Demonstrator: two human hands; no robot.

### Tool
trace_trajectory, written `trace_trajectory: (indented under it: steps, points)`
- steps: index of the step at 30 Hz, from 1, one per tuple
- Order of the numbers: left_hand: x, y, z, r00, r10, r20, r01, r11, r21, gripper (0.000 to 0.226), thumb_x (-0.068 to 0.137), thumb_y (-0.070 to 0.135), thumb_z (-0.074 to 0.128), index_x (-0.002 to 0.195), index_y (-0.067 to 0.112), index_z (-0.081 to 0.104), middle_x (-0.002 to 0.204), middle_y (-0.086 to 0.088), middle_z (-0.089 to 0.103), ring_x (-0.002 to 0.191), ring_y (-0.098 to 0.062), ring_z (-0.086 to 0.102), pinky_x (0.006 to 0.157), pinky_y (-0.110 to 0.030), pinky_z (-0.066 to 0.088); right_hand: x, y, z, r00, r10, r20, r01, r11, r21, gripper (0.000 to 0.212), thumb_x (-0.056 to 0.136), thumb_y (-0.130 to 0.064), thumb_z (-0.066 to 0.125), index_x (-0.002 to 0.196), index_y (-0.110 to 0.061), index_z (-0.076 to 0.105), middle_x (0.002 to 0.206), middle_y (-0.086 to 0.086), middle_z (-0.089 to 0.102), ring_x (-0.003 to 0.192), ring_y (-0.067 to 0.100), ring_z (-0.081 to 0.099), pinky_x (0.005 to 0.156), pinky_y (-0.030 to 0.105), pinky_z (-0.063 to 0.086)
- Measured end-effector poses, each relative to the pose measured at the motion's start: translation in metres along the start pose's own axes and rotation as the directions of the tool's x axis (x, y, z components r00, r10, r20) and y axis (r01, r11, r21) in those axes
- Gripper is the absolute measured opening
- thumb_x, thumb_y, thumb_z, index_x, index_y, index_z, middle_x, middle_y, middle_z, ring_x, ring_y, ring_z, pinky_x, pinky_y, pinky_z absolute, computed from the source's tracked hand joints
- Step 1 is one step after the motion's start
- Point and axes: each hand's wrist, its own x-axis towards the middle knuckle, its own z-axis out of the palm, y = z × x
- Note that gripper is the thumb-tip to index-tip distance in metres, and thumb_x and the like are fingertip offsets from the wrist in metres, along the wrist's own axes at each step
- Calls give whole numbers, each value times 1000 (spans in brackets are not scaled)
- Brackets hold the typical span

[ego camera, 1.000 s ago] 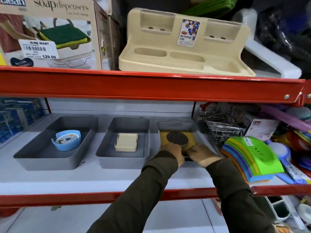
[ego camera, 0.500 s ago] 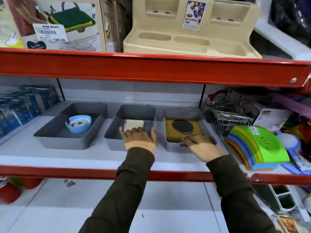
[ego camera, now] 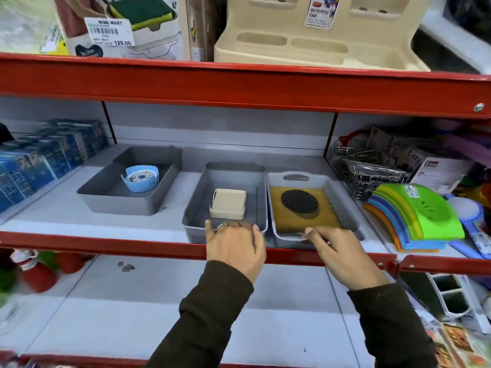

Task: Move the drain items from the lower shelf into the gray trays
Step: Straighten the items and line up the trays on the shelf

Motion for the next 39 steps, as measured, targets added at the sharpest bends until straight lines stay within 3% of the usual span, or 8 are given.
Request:
trace_trajectory:
  steps: [5, 10, 14, 18, 21, 23, 30, 39]
  points:
    - [-9, 0, -6, 998, 65, 24, -65, 998, -6, 52, 93, 41, 18, 95, 21, 66, 94, -4, 72, 91, -24, 66, 102, -41, 40, -7, -6, 1, 998, 17, -53, -16, 1000, 22, 33, 97, -43, 44, 78, -32, 69, 85, -14, 74, 90, 7, 68, 83, 36, 53]
    - [5, -36, -19, 991, 120, -58, -124, 989, -80, 55, 91, 44, 19, 119, 26, 63, 121, -1, 66, 117, -22, 59, 117, -44, 28, -2, -43, 10, 994, -66, -90, 72, 996, 59, 31, 99, -42, 42, 112, -34, 68, 114, -16, 67, 111, 7, 60, 98, 43, 50]
    - [37, -117, -38, 996, -87, -19, 88, 990, 108, 63, 96, 50, 20, 139, 14, 49, 146, -13, 49, 139, -33, 41, 121, -55, 17, 8, -101, 41, 981, -188, -57, 191, 980, 62, 30, 98, -38, 45, 117, -31, 68, 115, -11, 67, 110, 9, 61, 99, 45, 48]
    - [58, -192, -52, 967, -249, 59, 237, 958, 159, 51, 96, 39, 32, 129, 7, 55, 133, -19, 58, 127, -36, 51, 117, -54, 27, 16, -146, 81, 971, -231, 64, 230, 973, 23, 33, 98, -36, 46, 124, -30, 66, 128, -9, 67, 123, 12, 58, 108, 45, 41]
    - [57, -212, -54, 983, -167, 70, 168, 986, 5, 42, 97, 31, 36, 124, 6, 55, 123, -20, 61, 113, -36, 57, 100, -45, 48, 17, -156, 103, 980, -148, 132, 155, 987, -45, 35, 99, -40, 42, 122, -30, 65, 133, -5, 66, 126, 19, 56, 109, 42, 34]
    - [51, -209, -55, 991, -122, 58, 126, 989, -75, 39, 98, 28, 35, 120, 3, 56, 118, -22, 62, 107, -38, 59, 91, -42, 51, 15, -158, 113, 986, -112, 126, 127, 985, -120, 35, 98, -41, 40, 116, -29, 67, 130, -3, 67, 122, 20, 55, 97, 36, 28]
    - [13, -186, -46, 998, 22, 50, -14, 986, -166, 37, 98, 26, 39, 127, 7, 50, 123, -18, 57, 117, -33, 54, 104, -39, 47, 12, -161, 119, 994, -87, 68, 96, 985, -146, 30, 97, -42, 41, 101, -27, 66, 117, -2, 69, 102, 14, 48, 88, 34, 21]
    - [-8, -168, -53, 995, 72, 61, -65, 990, -122, 36, 95, 17, 43, 129, 9, 52, 125, -15, 58, 116, -31, 57, 100, -35, 49, 11, -169, 119, 996, -51, 75, 67, 973, -222, 28, 95, -44, 43, 106, -28, 64, 119, 0, 69, 116, 24, 54, 94, 45, 30]
